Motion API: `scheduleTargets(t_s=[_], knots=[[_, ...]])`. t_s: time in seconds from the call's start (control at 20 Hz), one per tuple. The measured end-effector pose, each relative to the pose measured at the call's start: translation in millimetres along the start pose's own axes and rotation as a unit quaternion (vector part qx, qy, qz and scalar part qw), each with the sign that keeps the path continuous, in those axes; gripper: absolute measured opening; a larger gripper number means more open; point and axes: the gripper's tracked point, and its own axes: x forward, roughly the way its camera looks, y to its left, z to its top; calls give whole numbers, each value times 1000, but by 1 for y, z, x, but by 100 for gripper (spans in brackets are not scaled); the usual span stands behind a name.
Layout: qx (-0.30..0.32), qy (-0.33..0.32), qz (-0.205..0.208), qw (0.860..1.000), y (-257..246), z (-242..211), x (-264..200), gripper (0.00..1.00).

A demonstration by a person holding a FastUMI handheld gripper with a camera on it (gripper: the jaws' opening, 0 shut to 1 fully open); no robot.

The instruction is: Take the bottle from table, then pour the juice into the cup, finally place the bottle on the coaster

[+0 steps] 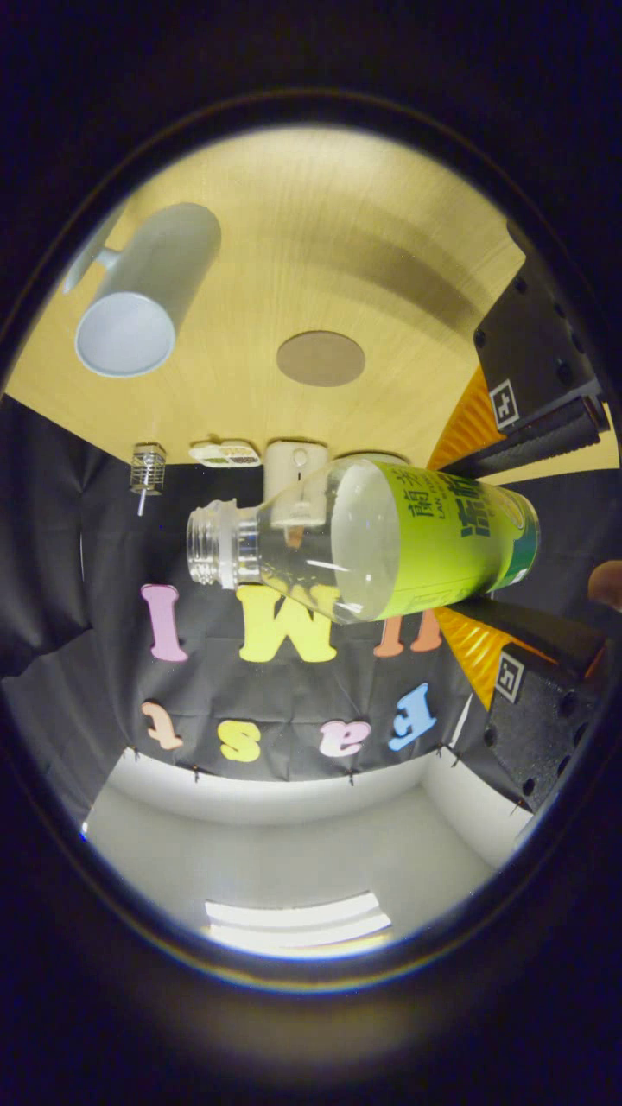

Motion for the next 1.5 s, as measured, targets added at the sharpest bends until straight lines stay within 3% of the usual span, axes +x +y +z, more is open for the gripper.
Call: scheduleTargets(t_s=[0.8,1.5], knots=[[142,-45,19,989,11,28,11,78],[200,-53,26,978,26,42,11,78]])
